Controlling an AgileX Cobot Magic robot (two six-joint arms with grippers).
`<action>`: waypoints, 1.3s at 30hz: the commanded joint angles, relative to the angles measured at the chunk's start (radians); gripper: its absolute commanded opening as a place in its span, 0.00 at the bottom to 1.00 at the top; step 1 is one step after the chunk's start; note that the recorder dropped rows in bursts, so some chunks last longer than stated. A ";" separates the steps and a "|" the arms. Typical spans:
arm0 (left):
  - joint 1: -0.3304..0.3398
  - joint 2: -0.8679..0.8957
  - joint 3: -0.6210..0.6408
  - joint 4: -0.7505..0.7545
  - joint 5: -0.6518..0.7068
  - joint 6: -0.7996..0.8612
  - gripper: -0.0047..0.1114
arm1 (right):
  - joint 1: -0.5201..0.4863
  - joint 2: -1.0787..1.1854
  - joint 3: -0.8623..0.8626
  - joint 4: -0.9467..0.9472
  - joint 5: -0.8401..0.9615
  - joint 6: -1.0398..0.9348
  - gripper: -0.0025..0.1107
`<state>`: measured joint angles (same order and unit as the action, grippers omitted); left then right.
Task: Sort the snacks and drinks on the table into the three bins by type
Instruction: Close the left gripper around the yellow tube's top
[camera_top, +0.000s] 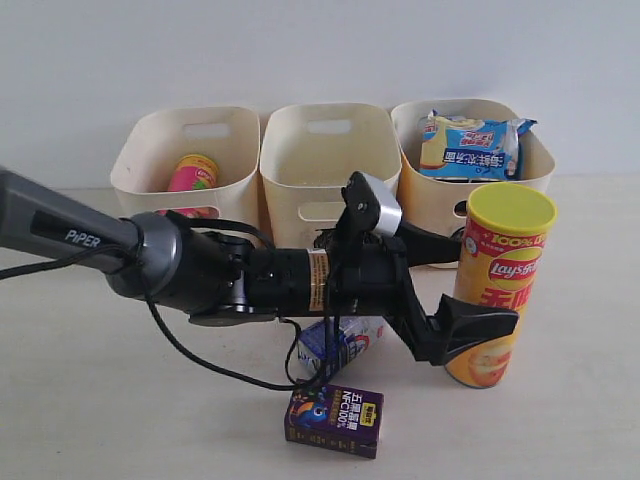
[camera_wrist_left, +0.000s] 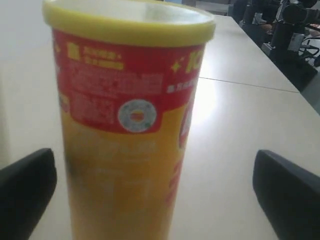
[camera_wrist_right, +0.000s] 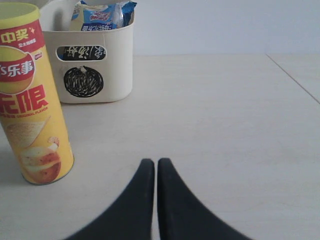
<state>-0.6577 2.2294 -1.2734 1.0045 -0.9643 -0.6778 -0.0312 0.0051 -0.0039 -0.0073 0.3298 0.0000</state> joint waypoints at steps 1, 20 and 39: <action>-0.003 0.023 -0.036 -0.007 0.020 -0.011 0.99 | 0.002 -0.005 0.004 -0.004 -0.008 -0.005 0.02; -0.052 0.115 -0.180 -0.094 0.075 -0.011 0.99 | 0.002 -0.005 0.004 -0.004 -0.008 -0.005 0.02; -0.052 0.141 -0.210 -0.035 0.022 -0.047 0.08 | 0.002 -0.005 0.004 -0.004 -0.008 -0.008 0.02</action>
<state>-0.7057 2.3790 -1.4763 0.9588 -0.9166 -0.6952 -0.0312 0.0051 -0.0039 -0.0073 0.3298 0.0000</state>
